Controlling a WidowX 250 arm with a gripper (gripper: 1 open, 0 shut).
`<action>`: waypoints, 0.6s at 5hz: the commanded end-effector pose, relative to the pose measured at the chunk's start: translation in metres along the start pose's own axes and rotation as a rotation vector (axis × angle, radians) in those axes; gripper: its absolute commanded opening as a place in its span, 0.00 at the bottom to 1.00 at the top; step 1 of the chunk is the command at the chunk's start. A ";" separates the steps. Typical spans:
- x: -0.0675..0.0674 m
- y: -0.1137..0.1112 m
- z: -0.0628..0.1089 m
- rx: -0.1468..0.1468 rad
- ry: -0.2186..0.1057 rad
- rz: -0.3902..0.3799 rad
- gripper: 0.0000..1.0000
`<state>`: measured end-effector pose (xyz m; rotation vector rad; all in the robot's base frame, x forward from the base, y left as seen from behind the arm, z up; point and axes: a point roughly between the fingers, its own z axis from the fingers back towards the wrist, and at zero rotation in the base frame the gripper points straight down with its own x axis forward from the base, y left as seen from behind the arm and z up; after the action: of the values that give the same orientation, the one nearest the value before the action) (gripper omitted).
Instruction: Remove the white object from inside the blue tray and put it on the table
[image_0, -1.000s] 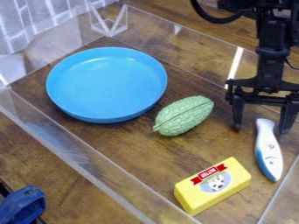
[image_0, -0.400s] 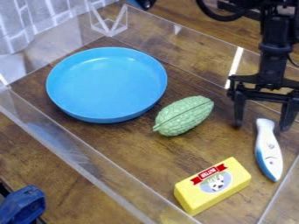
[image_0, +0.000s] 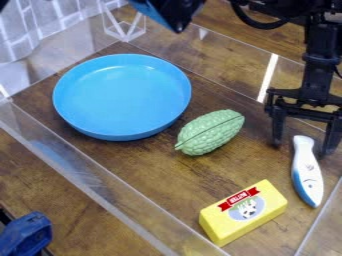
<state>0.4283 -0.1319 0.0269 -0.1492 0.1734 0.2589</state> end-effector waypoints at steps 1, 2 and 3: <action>-0.007 -0.017 -0.003 0.024 0.001 -0.114 1.00; -0.007 -0.016 -0.003 0.037 0.017 -0.074 1.00; -0.006 -0.014 -0.004 0.047 0.031 -0.036 1.00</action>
<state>0.4285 -0.1370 0.0239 -0.1112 0.2100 0.2378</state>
